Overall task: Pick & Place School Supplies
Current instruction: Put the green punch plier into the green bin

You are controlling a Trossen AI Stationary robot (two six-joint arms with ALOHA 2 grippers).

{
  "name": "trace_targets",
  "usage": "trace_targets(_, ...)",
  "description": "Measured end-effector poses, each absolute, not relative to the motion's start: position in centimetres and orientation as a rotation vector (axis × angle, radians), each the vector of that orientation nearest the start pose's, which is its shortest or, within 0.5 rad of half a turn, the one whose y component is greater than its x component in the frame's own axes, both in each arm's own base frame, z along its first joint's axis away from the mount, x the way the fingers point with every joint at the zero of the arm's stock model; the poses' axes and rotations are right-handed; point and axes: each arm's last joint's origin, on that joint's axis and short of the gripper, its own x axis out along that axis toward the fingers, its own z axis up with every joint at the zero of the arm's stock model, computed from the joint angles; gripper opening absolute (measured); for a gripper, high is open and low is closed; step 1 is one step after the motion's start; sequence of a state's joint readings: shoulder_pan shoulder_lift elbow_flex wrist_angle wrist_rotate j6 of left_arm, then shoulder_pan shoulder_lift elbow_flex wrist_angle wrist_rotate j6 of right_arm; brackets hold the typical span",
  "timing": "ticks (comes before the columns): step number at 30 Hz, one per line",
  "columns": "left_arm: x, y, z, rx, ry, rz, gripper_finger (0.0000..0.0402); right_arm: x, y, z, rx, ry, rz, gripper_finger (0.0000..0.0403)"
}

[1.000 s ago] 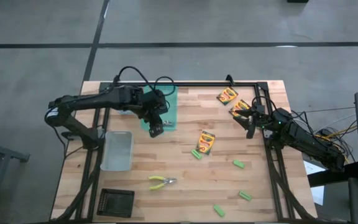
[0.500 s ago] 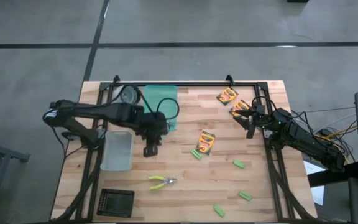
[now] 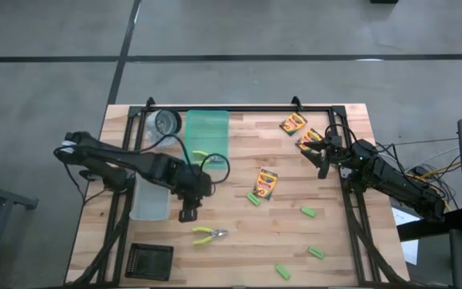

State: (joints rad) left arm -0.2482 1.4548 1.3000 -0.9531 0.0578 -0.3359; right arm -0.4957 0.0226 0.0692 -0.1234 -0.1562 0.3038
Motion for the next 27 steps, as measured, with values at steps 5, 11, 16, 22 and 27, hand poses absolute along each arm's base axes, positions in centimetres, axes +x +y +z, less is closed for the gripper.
trace_targets(5,27.4,-8.4,28.9,-0.207,1.126,-0.093,0.0122,8.5,-4.1,17.3,0.325,0.021,-0.348,0.0196)
trace_targets(11,27.2,-9.7,27.9,-0.199,1.097,-0.087,0.0122,8.5,-4.1,17.3,0.325,0.021,-0.348,0.0196)
trace_targets(16,27.1,-10.6,27.0,-0.17,1.047,-0.08,0.0122,8.5,-4.1,17.3,0.325,0.021,-0.348,0.0196)
trace_targets(22,26.9,-11.2,25.7,-0.18,1.022,-0.059,0.0122,8.5,-4.1,17.3,0.325,0.021,-0.348,0.0196)
trace_targets(27,26.7,-11.6,24.4,-0.202,1.011,-0.049,0.0122,8.5,-4.1,17.3,0.325,0.021,-0.348,0.0196)
